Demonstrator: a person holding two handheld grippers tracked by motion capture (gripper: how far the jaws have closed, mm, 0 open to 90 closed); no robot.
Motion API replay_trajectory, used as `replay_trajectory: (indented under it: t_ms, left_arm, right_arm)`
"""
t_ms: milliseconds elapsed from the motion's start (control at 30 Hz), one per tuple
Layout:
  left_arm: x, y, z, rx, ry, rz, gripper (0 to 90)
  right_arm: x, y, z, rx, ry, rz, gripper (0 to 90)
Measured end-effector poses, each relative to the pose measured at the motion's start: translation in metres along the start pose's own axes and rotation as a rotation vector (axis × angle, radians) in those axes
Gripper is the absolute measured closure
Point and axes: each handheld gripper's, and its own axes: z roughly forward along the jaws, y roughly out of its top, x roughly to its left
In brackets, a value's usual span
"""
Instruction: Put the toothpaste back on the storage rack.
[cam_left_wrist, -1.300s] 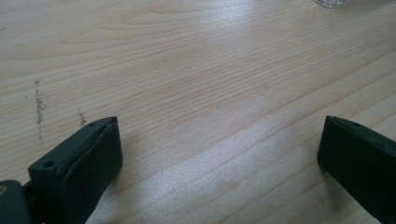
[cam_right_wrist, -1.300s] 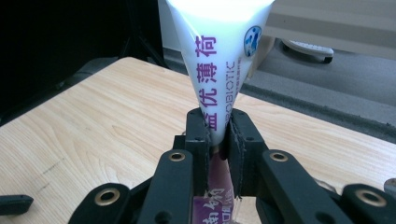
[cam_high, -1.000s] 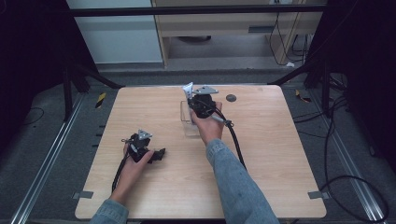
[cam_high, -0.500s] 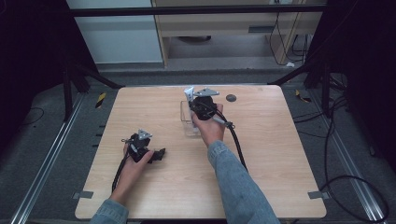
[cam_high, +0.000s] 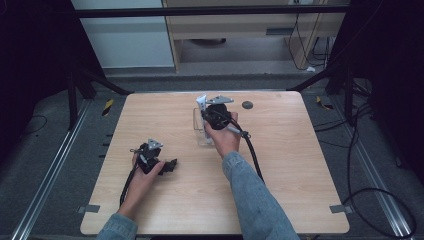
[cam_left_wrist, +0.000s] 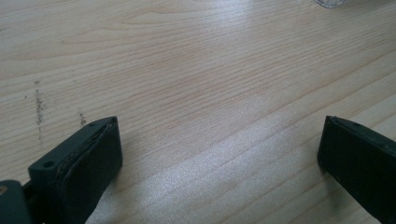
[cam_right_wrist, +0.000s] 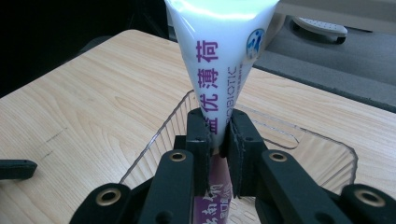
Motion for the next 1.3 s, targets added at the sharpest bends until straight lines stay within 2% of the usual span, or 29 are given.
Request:
replay_trajectory:
  t_ms: [233,900,1300]
  left_arm:
    - [0.000,0.000,0.000,0.002,0.000,0.002,0.0]
    - [0.000,0.000,0.000,0.002,0.000,0.002,0.0]
    - [0.000,0.000,0.000,0.002,0.000,0.002,0.0]
  right_arm:
    - [0.000,0.001,0.000,0.006,0.004,0.008,80.0]
    - [0.005,0.006,0.014,0.017,-0.014,-0.016,79.5]
    - [0.005,0.007,0.017,0.020,-0.016,-0.002,79.2]
